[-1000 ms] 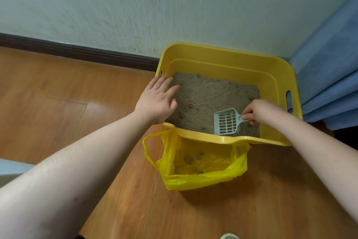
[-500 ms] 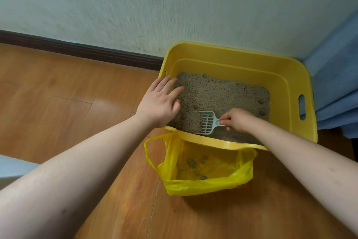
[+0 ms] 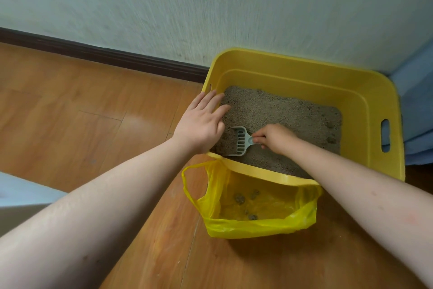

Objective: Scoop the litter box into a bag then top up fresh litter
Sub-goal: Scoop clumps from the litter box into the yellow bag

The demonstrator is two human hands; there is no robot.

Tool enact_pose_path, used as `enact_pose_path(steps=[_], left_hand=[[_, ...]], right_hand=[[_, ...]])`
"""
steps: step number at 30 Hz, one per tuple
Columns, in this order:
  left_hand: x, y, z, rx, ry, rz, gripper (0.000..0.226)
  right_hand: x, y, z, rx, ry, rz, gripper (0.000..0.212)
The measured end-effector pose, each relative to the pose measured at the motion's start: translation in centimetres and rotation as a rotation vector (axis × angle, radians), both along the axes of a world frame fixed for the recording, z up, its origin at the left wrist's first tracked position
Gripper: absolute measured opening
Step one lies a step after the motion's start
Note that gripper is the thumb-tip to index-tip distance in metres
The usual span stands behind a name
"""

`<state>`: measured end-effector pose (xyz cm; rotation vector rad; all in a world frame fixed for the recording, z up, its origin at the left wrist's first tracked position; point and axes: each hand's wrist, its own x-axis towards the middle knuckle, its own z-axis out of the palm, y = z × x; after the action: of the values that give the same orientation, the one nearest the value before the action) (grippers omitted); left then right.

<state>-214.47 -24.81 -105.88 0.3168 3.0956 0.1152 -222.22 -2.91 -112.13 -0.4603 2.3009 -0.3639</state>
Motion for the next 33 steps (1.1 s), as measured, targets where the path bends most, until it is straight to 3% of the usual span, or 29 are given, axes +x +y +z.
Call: enact_pose_path(steps=[10,17,26,33], left_hand=[[0.0,0.1,0.1,0.006,-0.016,0.006,0.060],[-0.1,0.2,0.3,0.005,-0.029,0.006,0.062],[0.0,0.2,0.4,-0.002,-0.027,-0.004,0.064],[0.0,0.1,0.5,-0.015,-0.032,-0.002,0.064]], right_hand=[[-0.2,1.0,-1.5,-0.145,-0.098,-0.083,0.030],[0.1,2.2,-0.5,-0.168,-0.138,-0.088,0.030],[0.9,2.9,0.6,-0.074,-0.056,-0.008,0.030],[1.0,3.0,1.1,-0.141,-0.100,-0.114,0.030]])
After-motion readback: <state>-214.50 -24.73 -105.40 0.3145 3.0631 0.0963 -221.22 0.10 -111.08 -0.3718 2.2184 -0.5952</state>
